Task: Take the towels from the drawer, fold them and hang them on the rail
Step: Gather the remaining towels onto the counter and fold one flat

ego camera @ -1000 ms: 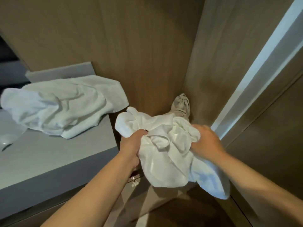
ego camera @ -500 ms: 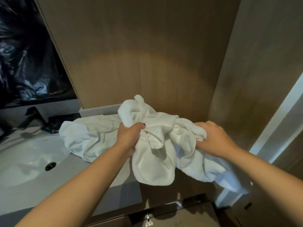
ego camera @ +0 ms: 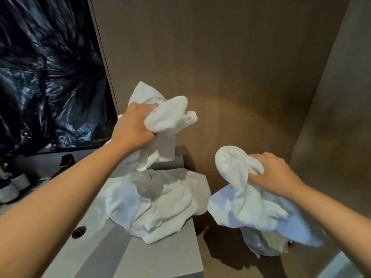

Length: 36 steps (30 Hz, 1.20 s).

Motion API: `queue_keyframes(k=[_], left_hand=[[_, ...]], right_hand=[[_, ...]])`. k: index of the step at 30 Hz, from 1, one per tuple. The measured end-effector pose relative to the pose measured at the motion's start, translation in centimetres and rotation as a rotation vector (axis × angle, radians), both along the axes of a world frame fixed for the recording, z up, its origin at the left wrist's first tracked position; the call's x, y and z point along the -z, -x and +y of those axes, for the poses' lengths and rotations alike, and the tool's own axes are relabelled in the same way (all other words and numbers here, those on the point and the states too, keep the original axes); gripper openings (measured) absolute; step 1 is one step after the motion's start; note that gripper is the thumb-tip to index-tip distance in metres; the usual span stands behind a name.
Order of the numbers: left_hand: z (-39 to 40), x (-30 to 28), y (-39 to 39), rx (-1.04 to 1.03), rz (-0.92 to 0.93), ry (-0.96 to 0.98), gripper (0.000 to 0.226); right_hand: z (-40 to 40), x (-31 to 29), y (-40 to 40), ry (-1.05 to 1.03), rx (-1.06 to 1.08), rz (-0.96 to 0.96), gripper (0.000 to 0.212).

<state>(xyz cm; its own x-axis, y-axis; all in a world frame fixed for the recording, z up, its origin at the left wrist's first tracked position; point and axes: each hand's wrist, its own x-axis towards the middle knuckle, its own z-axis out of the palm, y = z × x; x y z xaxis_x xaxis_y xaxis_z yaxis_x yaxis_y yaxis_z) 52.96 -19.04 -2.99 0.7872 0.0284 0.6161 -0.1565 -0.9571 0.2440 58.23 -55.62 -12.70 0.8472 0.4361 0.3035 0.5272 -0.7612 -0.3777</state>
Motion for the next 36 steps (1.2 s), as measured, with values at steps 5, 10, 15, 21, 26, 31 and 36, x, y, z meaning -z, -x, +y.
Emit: queue_keyframes(k=[5,10,15,21,26,31,36], left_hand=[[3.8,6.1,-2.5,-0.024,0.084,-0.278,0.061],[6.5,19.4,-3.7,0.02,0.661,-0.351,0.096],[6.8,23.5,-5.1,0.128,0.793,-0.287,0.109],[10.1,18.3,-5.1,0.35,0.779,0.311,0.112],[11.3,11.5,-4.5,0.469,0.495,1.012,0.102],[11.1,6.8,-5.0,0.55,0.392,1.343,0.069],[12.1,5.1,-4.9,0.38,0.086,1.433,0.017]], right_hand=[[4.5,0.4,-0.8,-0.071,0.044,0.007,0.03],[7.8,2.4,-1.6,-0.08,0.08,-0.038,0.047],[10.4,3.6,-1.8,-0.099,0.067,-0.001,0.042],[14.8,-1.2,-3.2,-0.075,0.027,-0.07,0.033],[20.1,-7.8,-3.6,0.08,-0.042,-0.24,0.052],[27.1,-10.0,-3.2,0.198,-0.152,-0.497,0.055],[30.4,-8.8,-4.1,0.066,-0.242,-0.521,0.069]])
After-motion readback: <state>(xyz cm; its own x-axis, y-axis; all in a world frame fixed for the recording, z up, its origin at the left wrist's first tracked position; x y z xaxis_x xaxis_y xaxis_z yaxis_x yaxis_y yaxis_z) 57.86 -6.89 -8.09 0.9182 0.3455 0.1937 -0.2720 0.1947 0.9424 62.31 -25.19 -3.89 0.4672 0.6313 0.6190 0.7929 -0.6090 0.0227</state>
